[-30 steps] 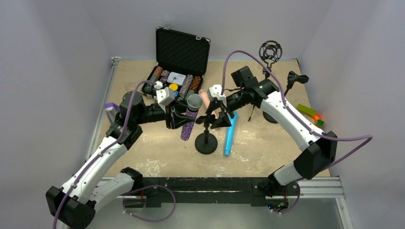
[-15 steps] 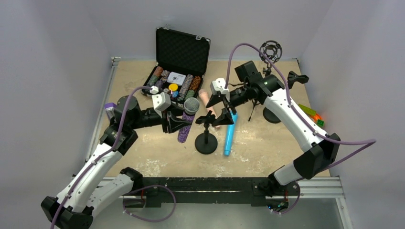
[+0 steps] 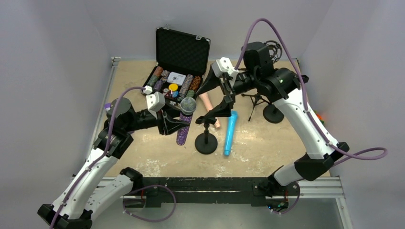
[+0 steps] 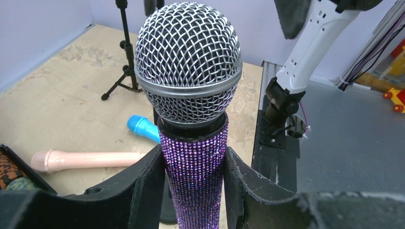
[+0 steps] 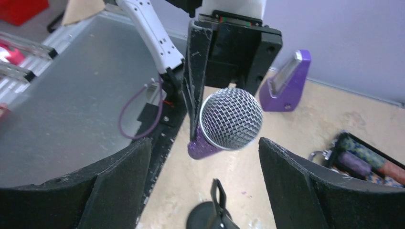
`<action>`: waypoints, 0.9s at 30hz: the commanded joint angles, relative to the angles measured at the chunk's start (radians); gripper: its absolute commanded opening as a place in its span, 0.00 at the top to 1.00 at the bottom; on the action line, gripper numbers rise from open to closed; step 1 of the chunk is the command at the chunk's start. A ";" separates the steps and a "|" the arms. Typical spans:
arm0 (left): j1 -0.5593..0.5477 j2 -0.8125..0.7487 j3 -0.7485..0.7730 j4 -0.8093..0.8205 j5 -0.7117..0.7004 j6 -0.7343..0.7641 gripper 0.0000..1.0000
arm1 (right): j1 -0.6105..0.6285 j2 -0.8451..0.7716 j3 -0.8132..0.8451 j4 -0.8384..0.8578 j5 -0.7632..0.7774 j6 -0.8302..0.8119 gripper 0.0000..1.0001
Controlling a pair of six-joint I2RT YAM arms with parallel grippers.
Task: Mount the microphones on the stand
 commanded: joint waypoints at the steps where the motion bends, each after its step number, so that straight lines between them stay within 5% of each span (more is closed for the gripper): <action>1: -0.004 -0.028 0.049 0.127 0.020 -0.092 1.00 | 0.044 0.034 0.035 0.138 -0.023 0.240 0.14; 15: -0.005 -0.012 0.042 0.189 0.030 -0.139 1.00 | 0.107 0.088 0.023 0.228 0.019 0.363 0.15; 27: -0.005 0.009 0.039 0.193 0.019 -0.152 1.00 | 0.132 0.097 -0.011 0.303 -0.006 0.449 0.34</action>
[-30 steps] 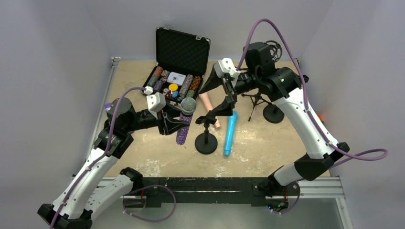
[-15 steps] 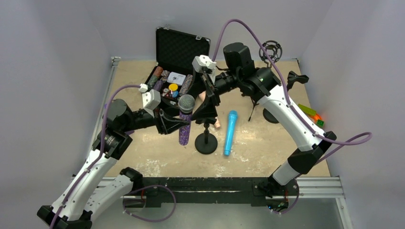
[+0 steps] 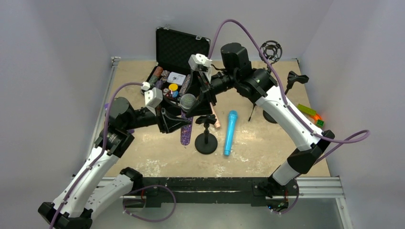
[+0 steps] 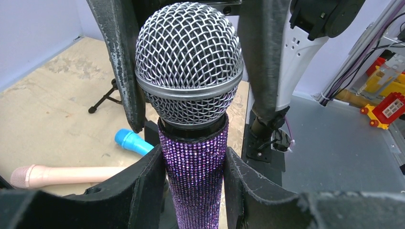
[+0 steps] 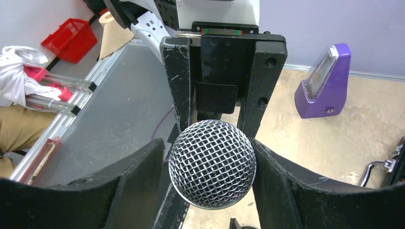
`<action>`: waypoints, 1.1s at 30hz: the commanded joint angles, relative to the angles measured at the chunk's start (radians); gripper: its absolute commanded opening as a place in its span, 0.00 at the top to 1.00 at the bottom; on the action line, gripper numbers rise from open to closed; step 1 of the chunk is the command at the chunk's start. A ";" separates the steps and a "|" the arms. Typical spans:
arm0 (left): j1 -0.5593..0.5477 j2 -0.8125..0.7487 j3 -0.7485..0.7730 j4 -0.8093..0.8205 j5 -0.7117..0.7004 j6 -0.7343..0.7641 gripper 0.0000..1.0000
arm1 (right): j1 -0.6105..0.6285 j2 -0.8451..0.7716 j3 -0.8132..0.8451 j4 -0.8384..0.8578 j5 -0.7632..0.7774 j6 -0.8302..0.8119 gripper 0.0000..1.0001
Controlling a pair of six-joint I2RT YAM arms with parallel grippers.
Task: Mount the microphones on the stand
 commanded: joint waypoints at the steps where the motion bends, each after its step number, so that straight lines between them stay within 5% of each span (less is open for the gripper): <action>1: -0.005 -0.011 0.035 0.077 -0.005 -0.020 1.00 | 0.007 -0.007 -0.004 0.057 -0.028 0.055 0.38; 6: -0.005 -0.027 0.013 0.073 -0.033 -0.050 0.99 | 0.006 -0.012 -0.003 0.058 -0.038 0.056 0.55; 12: -0.005 -0.108 -0.107 0.111 -0.116 -0.110 0.37 | 0.006 -0.032 -0.002 0.058 -0.044 0.055 0.63; 14: -0.003 -0.160 -0.159 0.121 -0.132 -0.105 0.27 | 0.005 -0.038 -0.001 0.059 -0.045 0.056 0.64; 25: -0.005 -0.178 -0.393 0.375 -0.071 -0.187 0.11 | 0.006 -0.031 -0.003 0.085 -0.041 0.075 0.65; 33: -0.017 -0.093 -0.471 0.515 -0.100 -0.186 0.11 | 0.006 -0.023 0.005 0.093 -0.046 0.090 0.66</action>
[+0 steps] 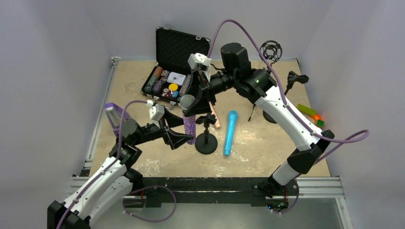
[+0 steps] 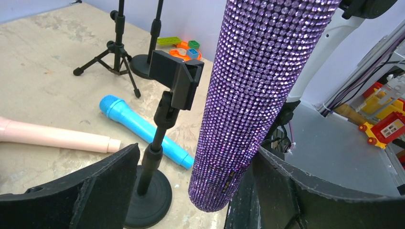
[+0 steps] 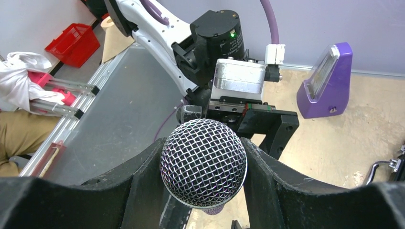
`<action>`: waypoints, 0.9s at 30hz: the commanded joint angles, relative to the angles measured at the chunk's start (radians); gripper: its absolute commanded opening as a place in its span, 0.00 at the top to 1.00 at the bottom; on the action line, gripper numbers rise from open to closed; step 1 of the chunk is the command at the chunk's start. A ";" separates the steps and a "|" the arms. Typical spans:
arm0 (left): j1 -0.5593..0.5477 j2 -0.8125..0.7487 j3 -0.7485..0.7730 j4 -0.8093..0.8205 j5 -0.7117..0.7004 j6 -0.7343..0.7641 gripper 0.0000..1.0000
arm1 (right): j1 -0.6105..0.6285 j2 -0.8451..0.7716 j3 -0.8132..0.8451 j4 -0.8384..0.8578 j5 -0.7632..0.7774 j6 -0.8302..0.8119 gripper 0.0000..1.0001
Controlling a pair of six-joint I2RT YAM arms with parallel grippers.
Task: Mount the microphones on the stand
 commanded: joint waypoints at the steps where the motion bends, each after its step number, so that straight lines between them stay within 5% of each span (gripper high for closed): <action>1: -0.013 0.042 -0.025 0.171 -0.009 -0.012 0.11 | 0.005 -0.022 0.016 0.053 -0.047 0.036 0.66; 18: -0.051 0.162 -0.070 0.577 0.041 -0.150 0.07 | 0.001 -0.029 0.004 0.085 -0.063 0.073 0.66; 27: -0.054 0.230 -0.041 0.635 0.117 -0.219 0.35 | -0.024 -0.040 -0.021 0.116 -0.067 0.092 0.66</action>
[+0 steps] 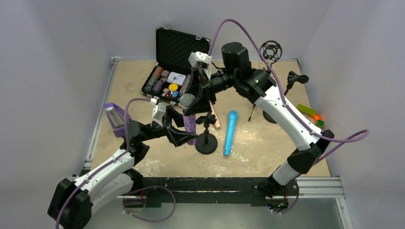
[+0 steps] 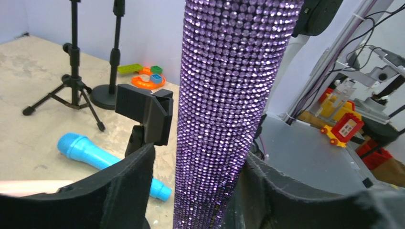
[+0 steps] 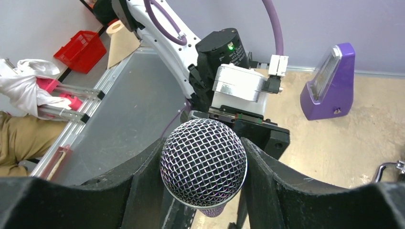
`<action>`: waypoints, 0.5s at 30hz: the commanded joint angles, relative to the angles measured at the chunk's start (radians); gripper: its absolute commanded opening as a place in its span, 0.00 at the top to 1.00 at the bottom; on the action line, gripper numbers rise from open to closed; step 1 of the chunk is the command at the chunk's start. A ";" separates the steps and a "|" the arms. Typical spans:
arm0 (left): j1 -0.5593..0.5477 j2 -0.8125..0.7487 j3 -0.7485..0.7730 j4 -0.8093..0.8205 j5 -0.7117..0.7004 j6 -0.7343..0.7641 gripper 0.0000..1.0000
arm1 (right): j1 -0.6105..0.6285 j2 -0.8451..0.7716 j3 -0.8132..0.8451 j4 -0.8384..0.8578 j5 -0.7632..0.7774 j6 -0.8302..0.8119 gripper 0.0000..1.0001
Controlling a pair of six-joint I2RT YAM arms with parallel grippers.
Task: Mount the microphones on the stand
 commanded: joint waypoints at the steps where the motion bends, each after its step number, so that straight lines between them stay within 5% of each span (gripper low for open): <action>1: -0.004 0.024 0.032 0.110 0.056 -0.045 0.41 | -0.016 -0.041 -0.005 0.057 -0.043 0.034 0.66; 10: -0.004 -0.012 0.024 0.111 0.045 -0.084 1.00 | -0.036 -0.056 -0.042 0.071 -0.049 0.034 0.66; 15: -0.002 -0.135 0.029 -0.077 -0.021 0.026 1.00 | -0.041 -0.062 -0.057 0.068 -0.065 0.026 0.60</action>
